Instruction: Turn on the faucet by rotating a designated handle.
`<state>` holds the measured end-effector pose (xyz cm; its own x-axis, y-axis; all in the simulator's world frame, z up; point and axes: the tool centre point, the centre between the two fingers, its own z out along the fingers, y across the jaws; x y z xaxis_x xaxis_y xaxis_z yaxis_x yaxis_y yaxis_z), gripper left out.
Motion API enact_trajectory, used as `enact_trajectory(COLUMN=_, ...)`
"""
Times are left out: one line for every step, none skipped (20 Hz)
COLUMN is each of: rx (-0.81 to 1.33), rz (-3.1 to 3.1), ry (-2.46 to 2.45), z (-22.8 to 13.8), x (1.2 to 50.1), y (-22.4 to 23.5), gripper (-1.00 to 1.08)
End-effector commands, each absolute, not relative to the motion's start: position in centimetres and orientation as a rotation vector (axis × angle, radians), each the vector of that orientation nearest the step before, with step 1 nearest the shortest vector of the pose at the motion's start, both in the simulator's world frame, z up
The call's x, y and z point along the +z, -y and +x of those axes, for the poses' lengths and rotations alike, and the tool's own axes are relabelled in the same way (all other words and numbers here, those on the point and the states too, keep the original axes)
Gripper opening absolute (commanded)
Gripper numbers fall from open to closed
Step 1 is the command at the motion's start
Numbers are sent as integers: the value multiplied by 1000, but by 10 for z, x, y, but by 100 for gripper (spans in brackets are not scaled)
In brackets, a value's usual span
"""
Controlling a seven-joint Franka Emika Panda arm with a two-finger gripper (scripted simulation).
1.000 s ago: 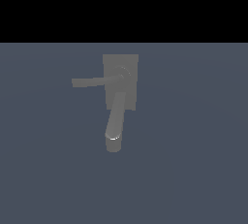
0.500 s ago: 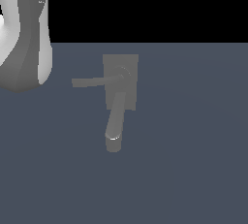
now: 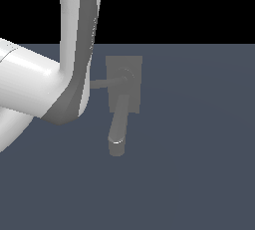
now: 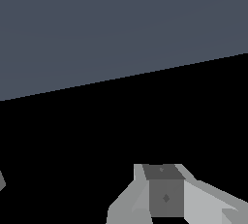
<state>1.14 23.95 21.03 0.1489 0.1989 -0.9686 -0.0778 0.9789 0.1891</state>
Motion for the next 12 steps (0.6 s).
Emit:
enact_trajectory(rx=159, rz=102, ry=-1440, z=13, x=192, y=-223, gripper=-100)
enact_trajectory(rx=146, rz=103, ry=-1451, z=14, x=185, y=-218, gripper=-100)
enact_trajectory(rx=134, rz=103, ry=-1462, z=13, x=179, y=-213, gripper=-100)
enact_trajectory(rx=123, rz=103, ry=-1474, z=13, x=172, y=-209, gripper=-100)
enact_trajectory(rx=112, rz=103, ry=-1489, z=11, x=164, y=-205, gripper=-100)
enact_trajectory(rx=100, rz=102, ry=-1504, z=10, x=156, y=-202, gripper=-100)
enact_trajectory(rx=88, rz=102, ry=-1521, z=8, x=147, y=-198, gripper=-100)
enact_trajectory(rx=77, rz=102, ry=-1536, z=6, x=139, y=-194, gripper=-100)
enact_trajectory(rx=66, rz=101, ry=-1549, z=4, x=132, y=-190, gripper=-100)
enact_trajectory(rx=56, rz=101, ry=-1561, z=3, x=126, y=-187, gripper=-100)
enact_trajectory(rx=47, rz=102, ry=-1571, z=2, x=120, y=-183, gripper=-100)
enact_trajectory(rx=39, rz=102, ry=-1580, z=1, x=116, y=-180, gripper=-100)
